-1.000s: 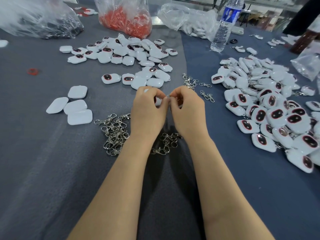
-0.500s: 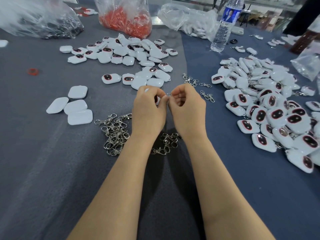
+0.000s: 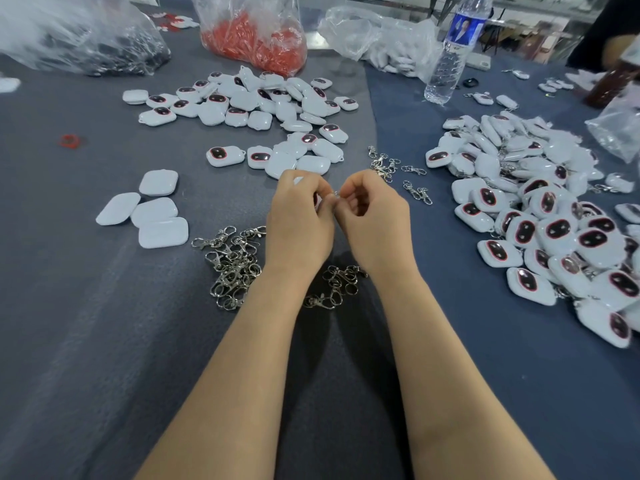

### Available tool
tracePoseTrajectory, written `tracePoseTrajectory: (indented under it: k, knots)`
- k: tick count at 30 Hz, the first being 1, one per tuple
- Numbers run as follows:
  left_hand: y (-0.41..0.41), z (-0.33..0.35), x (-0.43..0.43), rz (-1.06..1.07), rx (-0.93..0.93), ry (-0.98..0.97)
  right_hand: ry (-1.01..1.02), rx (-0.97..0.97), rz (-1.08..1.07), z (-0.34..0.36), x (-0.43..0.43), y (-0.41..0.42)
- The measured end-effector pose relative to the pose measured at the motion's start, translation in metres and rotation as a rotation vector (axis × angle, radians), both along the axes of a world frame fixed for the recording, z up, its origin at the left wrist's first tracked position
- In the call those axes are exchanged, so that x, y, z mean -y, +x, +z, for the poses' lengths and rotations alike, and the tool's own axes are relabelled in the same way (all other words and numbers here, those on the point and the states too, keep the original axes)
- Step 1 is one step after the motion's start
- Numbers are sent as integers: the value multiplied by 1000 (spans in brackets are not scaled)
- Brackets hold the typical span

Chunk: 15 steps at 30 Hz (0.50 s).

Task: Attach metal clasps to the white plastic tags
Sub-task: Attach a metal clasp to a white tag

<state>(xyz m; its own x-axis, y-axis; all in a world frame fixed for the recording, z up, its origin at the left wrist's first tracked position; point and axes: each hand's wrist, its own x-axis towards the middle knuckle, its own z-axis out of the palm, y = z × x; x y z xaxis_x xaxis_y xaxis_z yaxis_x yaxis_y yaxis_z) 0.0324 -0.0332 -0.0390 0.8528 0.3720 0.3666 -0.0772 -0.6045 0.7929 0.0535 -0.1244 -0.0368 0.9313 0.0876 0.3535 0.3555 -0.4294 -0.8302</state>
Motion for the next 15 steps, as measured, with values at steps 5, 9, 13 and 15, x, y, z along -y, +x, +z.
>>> tracePoseTrajectory:
  k: [5, 9, 13, 15]
  knots:
    - [1, -3, 0, -7, 3, 11, 2, 10, 5, 0, 3, 0]
    - [2, -2, 1, -70, -19, -77, 58, -35, -66, 1, 7, 2]
    - [2, 2, -1, -139, -54, -288, 68, -53, -180, 1, 12, 5]
    - [1, 3, 0, -172, -66, -397, 55, -58, -183, 0, 12, 5]
